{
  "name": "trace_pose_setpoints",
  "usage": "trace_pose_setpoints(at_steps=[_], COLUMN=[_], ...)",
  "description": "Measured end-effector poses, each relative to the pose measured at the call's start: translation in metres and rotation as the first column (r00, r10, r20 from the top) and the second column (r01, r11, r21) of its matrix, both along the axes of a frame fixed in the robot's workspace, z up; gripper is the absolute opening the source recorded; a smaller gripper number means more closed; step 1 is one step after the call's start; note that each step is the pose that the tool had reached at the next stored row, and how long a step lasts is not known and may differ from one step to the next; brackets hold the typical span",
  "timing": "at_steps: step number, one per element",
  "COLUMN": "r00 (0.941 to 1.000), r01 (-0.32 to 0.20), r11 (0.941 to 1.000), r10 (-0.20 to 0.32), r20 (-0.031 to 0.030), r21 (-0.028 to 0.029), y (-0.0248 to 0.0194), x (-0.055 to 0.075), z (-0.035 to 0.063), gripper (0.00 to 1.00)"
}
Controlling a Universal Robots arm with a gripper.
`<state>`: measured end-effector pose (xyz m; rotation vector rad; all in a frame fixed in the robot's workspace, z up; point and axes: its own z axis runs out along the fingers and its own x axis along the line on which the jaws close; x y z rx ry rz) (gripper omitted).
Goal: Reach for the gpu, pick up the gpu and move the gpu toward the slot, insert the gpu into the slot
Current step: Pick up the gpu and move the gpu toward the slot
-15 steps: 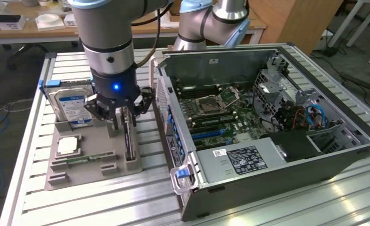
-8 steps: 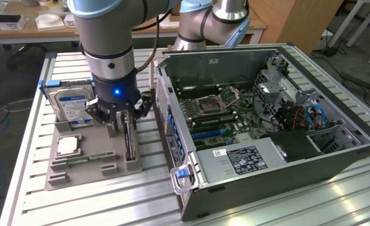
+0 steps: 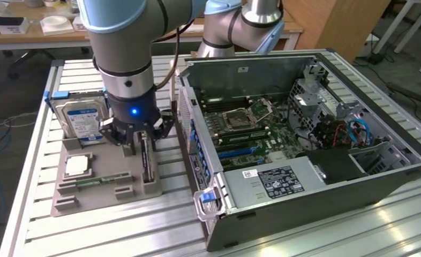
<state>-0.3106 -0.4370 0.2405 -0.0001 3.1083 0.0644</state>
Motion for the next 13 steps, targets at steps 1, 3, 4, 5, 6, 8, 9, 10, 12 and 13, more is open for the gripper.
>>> trace_pose_setpoints(at_steps=[1,3,4,5,6,8,9,10,12,13], r00=[1.0,1.0,1.0,1.0,1.0,1.0,1.0,1.0,1.0,1.0], r01=[0.0,0.002,0.004,0.005,0.007,0.008,0.008,0.008,0.008,0.008], r11=[1.0,1.0,1.0,1.0,1.0,1.0,1.0,1.0,1.0,1.0], r10=[0.0,-0.002,-0.004,-0.005,-0.007,-0.008,-0.008,-0.008,-0.008,-0.008], r20=[0.0002,0.0007,0.0008,0.0009,0.0011,0.0012,0.0011,0.0011,0.0012,0.0013], r21=[-0.0001,-0.0001,-0.0001,-0.0001,-0.0001,-0.0002,-0.0003,-0.0003,-0.0003,-0.0002], y=[0.0,0.0,-0.0001,0.0,0.0,0.0,-0.0001,-0.0001,0.0,0.0], x=[0.0,0.0,0.0,0.0,0.0,0.0,0.0,0.0,0.0,0.0], z=[-0.0018,-0.0053,-0.007,-0.0087,-0.0104,-0.0122,-0.0124,-0.0125,-0.0126,-0.0127], gripper=[0.47,0.47,0.47,0.47,0.47,0.47,0.47,0.47,0.47,0.47])
